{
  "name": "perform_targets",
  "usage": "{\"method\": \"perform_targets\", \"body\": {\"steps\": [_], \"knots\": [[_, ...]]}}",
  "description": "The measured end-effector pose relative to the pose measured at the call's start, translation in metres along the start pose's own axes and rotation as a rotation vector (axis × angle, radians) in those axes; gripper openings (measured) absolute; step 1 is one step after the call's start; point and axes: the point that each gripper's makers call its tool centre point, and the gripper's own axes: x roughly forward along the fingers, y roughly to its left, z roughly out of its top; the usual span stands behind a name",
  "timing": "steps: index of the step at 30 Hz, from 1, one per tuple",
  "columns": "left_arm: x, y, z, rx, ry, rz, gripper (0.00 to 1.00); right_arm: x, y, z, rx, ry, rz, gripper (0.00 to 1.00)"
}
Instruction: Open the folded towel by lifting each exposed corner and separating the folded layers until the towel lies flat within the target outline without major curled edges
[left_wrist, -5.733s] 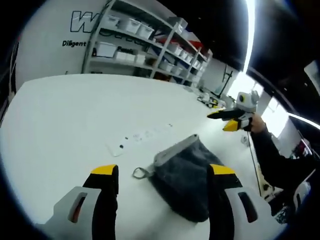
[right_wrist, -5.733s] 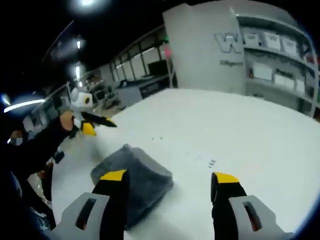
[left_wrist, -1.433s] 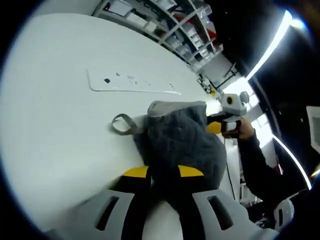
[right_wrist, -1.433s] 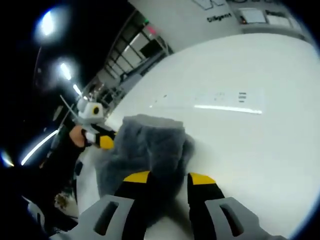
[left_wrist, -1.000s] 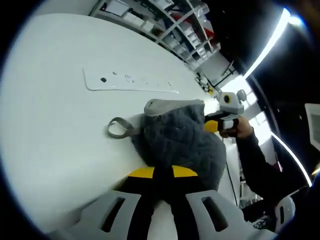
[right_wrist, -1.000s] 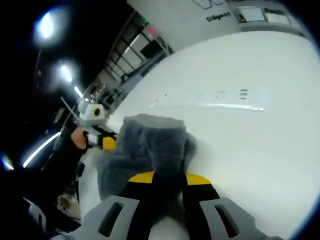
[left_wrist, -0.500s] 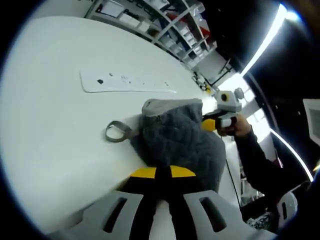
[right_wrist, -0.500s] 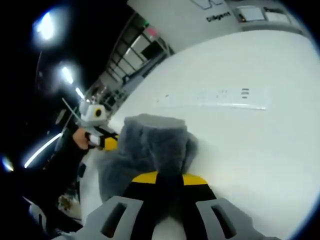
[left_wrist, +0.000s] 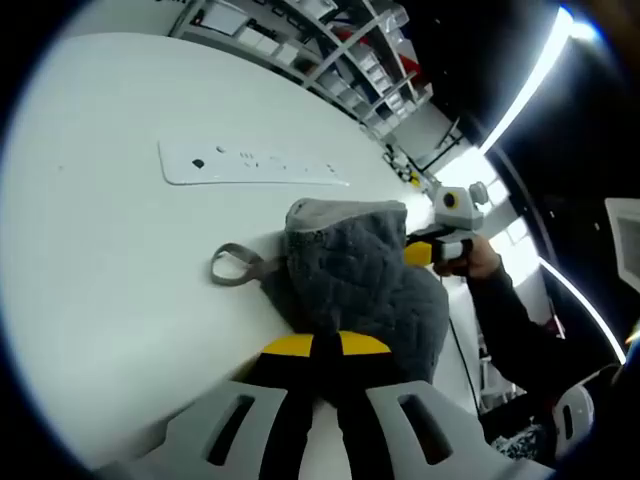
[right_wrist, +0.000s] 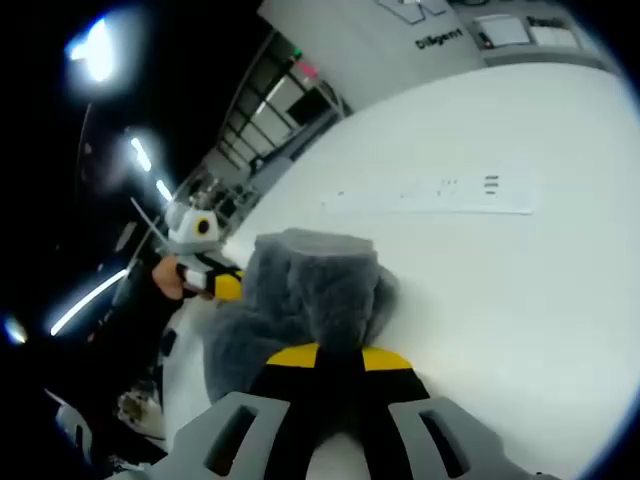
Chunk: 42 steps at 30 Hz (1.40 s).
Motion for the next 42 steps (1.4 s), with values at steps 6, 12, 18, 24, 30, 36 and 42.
{"method": "perform_targets", "body": {"steps": [6, 12, 18, 24, 30, 36, 42], "knots": [[-0.001, -0.004, -0.003, 0.018, 0.000, 0.010, 0.03, -0.002, 0.003, -0.003, -0.006, 0.003, 0.001, 0.08], [-0.001, -0.010, -0.009, 0.020, -0.002, 0.014, 0.02, -0.005, 0.008, -0.008, -0.014, 0.003, 0.005, 0.07], [-0.003, -0.018, -0.017, 0.037, 0.010, 0.015, 0.02, -0.009, 0.013, -0.015, -0.016, 0.007, 0.010, 0.07], [-0.005, -0.022, -0.024, 0.037, 0.012, 0.009, 0.02, -0.010, 0.020, -0.021, -0.028, 0.010, 0.011, 0.07], [-0.006, -0.027, -0.026, 0.059, 0.002, 0.035, 0.01, -0.011, 0.022, -0.024, -0.019, 0.006, -0.004, 0.07], [-0.008, -0.028, -0.030, 0.062, -0.012, 0.033, 0.01, -0.013, 0.025, -0.031, -0.006, -0.002, -0.010, 0.07], [-0.012, -0.032, -0.033, 0.078, -0.037, 0.042, 0.01, -0.015, 0.030, -0.036, -0.005, 0.002, -0.013, 0.07]]}}
